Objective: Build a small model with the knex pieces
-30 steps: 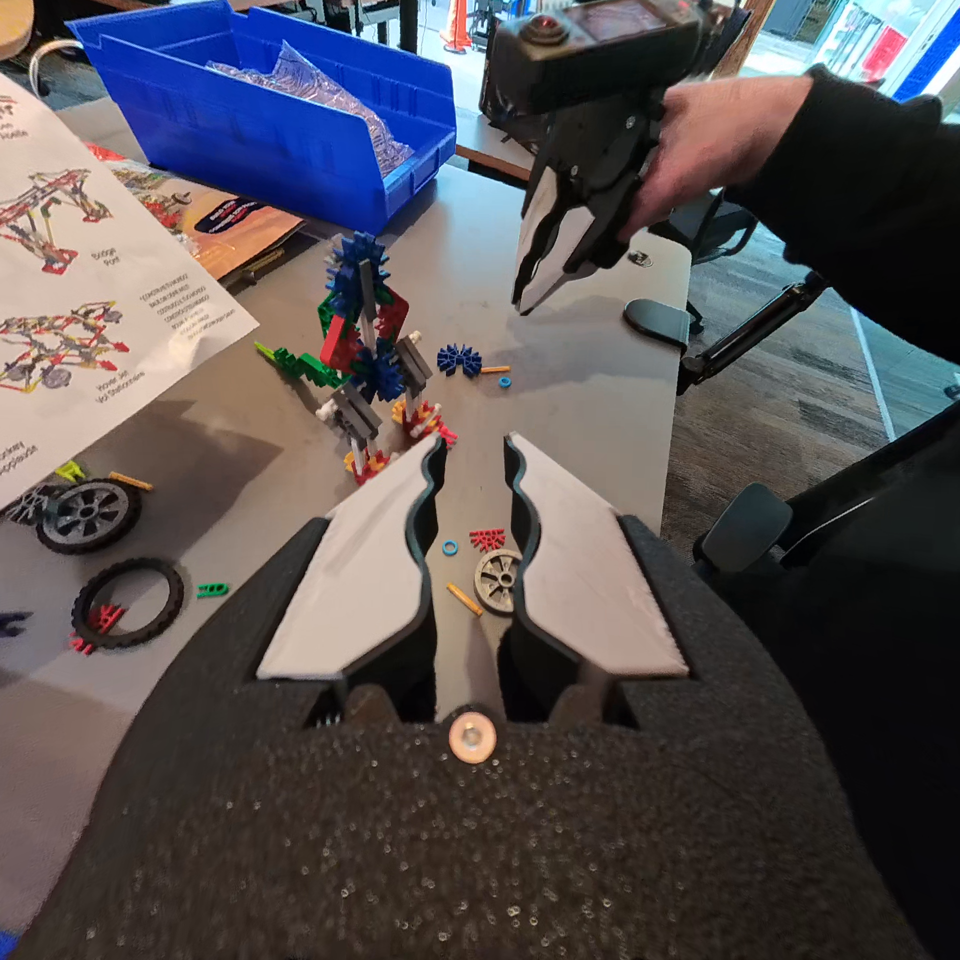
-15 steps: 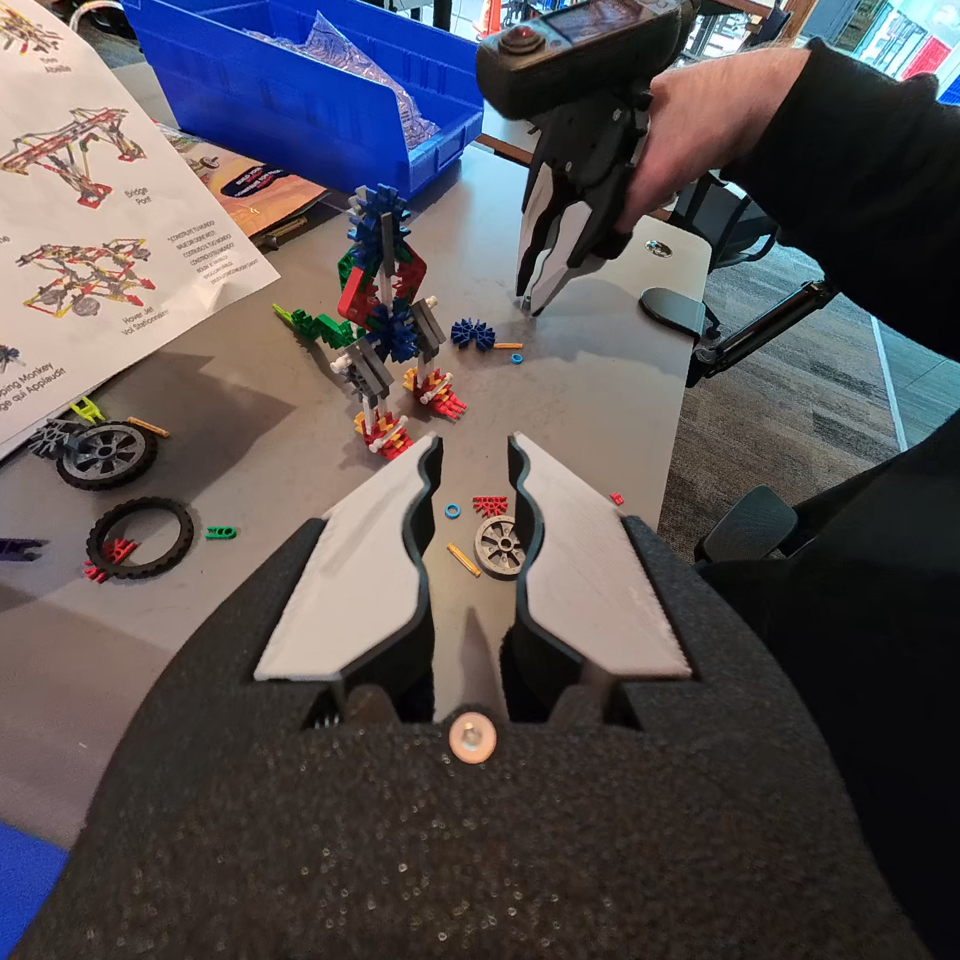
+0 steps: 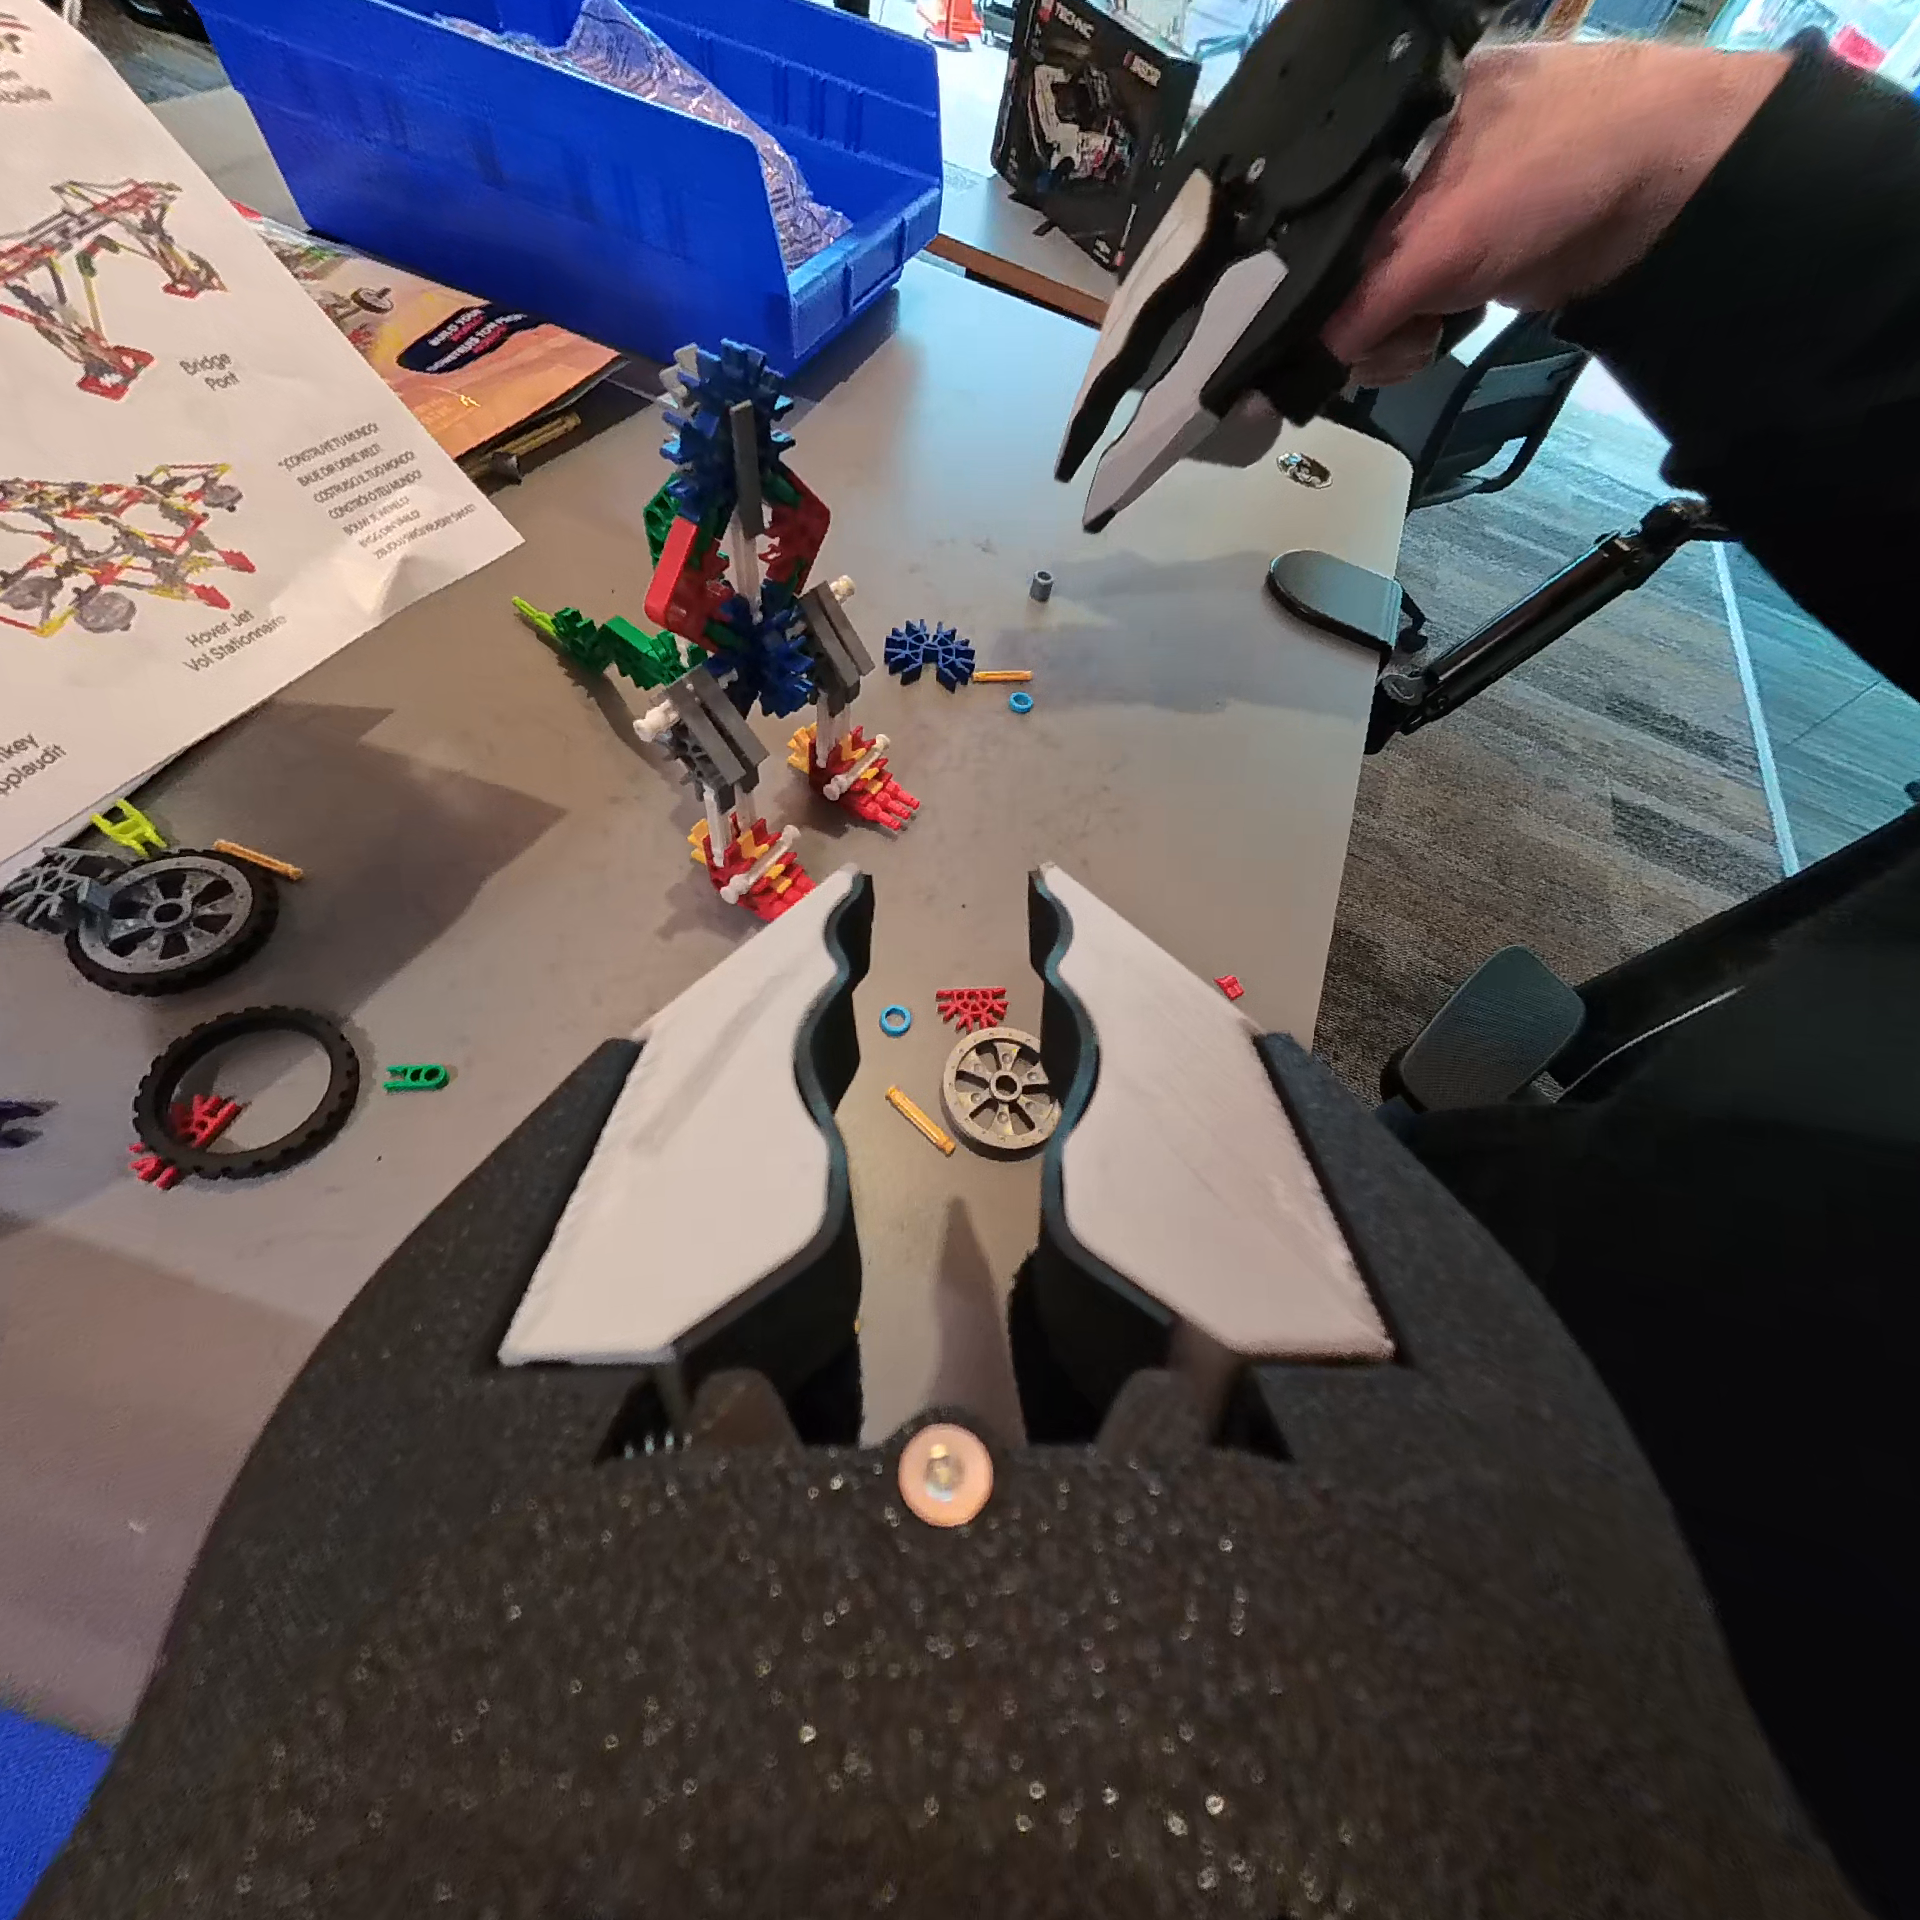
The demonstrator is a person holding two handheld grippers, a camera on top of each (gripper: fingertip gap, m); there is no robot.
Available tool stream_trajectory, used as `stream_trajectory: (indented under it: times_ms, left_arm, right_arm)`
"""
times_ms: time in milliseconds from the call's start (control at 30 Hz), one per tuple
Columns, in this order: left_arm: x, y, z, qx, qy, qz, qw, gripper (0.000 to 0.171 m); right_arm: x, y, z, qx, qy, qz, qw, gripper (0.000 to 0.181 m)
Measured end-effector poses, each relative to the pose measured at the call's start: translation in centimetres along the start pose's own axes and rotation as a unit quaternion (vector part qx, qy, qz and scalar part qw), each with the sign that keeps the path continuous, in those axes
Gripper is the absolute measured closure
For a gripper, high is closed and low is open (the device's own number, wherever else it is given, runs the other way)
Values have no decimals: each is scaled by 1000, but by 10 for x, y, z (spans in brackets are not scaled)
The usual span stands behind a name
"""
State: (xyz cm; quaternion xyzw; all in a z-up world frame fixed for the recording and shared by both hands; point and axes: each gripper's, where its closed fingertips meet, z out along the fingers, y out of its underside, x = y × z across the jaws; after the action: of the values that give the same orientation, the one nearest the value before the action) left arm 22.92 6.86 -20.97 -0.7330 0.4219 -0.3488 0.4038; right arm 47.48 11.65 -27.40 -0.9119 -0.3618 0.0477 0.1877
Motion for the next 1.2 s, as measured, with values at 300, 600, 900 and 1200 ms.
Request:
stream_trajectory:
  times_ms: [300,600,900,1200]
  left_arm:
    - [2,3,-1,-7,8,5,1000,143]
    - [5,8,-8,-12,13,10,1000,143]
    - [8,21,-17,-29,11,18,999,143]
    - [-1,49,-27,-72,-37,34,996,138]
  right_arm:
    - [-14,-8,-24,66,-3,33,997,152]
    - [-37,-15,-28,98,-25,43,994,152]
    - [-85,-33,-7,118,-78,34,989,150]
    - [-145,-58,12,129,-136,-3,982,149]
